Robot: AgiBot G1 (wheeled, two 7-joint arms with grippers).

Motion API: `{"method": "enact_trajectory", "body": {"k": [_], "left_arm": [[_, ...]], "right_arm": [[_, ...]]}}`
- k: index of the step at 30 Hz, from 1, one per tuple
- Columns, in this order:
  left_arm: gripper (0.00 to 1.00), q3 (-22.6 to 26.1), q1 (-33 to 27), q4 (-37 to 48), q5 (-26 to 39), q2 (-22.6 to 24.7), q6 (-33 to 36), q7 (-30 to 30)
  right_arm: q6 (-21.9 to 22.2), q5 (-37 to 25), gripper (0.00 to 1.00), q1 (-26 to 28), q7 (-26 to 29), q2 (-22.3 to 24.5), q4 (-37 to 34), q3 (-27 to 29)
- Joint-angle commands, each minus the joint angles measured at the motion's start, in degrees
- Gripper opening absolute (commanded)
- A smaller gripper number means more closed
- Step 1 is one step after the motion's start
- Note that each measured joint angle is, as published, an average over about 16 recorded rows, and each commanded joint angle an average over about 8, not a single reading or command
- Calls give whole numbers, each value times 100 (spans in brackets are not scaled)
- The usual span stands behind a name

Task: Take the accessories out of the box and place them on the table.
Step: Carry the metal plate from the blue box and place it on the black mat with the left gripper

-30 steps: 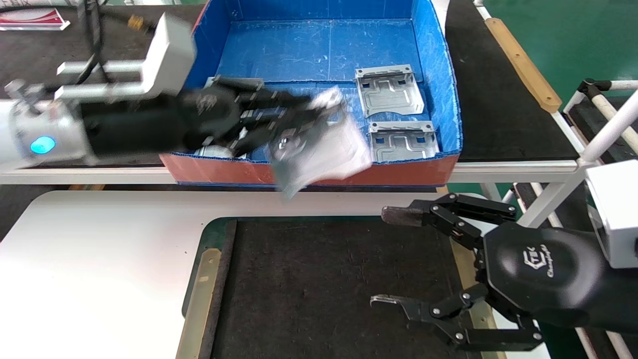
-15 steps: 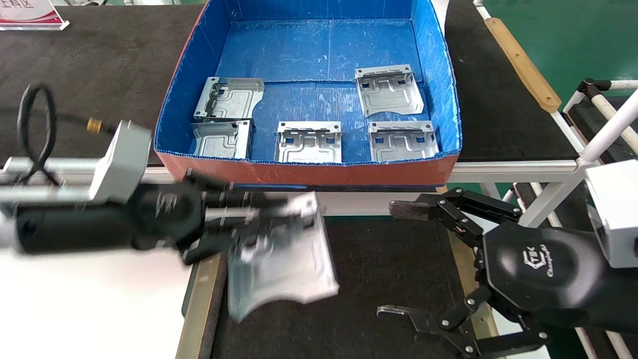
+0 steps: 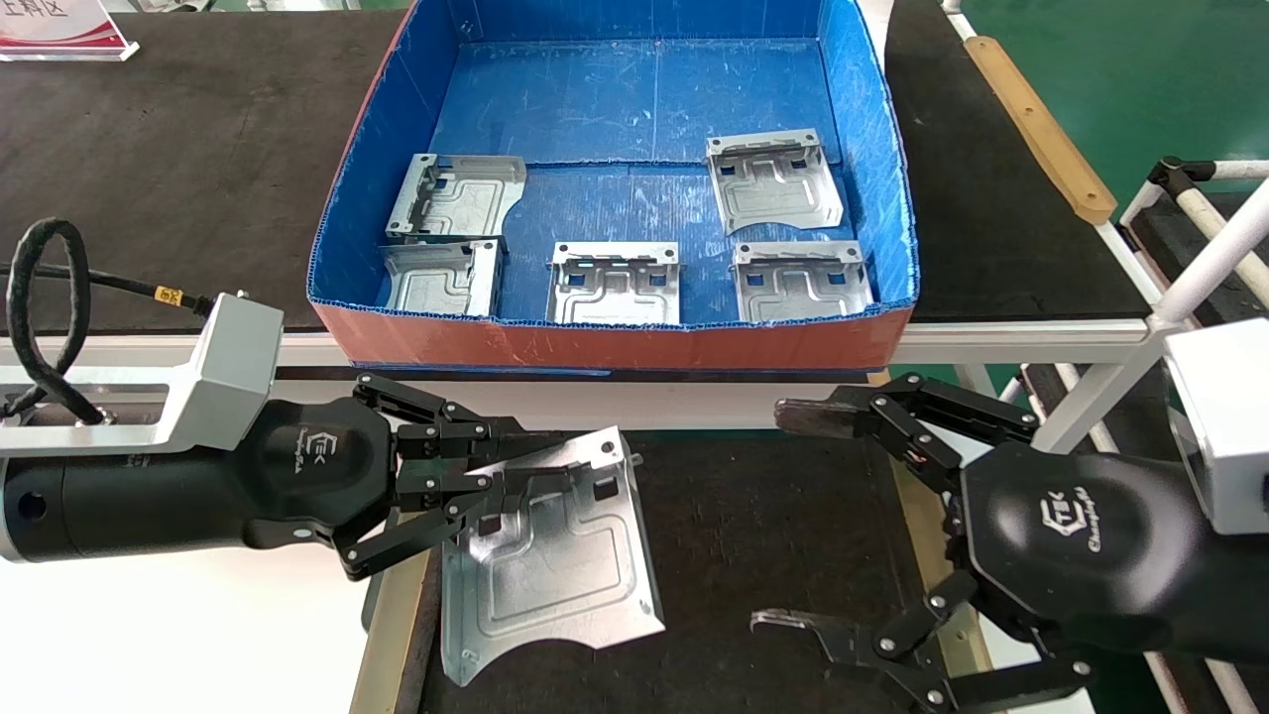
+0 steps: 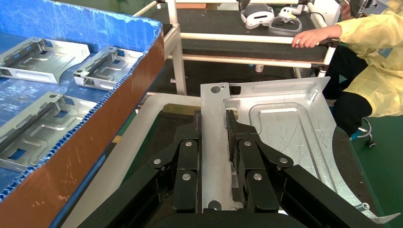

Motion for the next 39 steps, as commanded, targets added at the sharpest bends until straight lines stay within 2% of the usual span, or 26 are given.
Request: {"method": "enact_trajectory", "body": {"k": [1,8,14,25,39], "left_arm": [[0,6,-27,37,15,21,0,1],[0,32,-79,110,55,104,-24,36],[0,104,-80,184,111,375,-120,259],[0,363,-175,955,514,1242,-274,1250],[0,687,-414,2430,1115,2537,-889,2543]], "right_arm": [[0,0,100,0,0,0,0,0],[-1,0,100,0,0,0,-1,0],[-1,0,100,0,0,0,-1,0],[-1,0,100,0,0,0,-2,0],[-1,0,100,0,-1,0,-2,-1]]}}
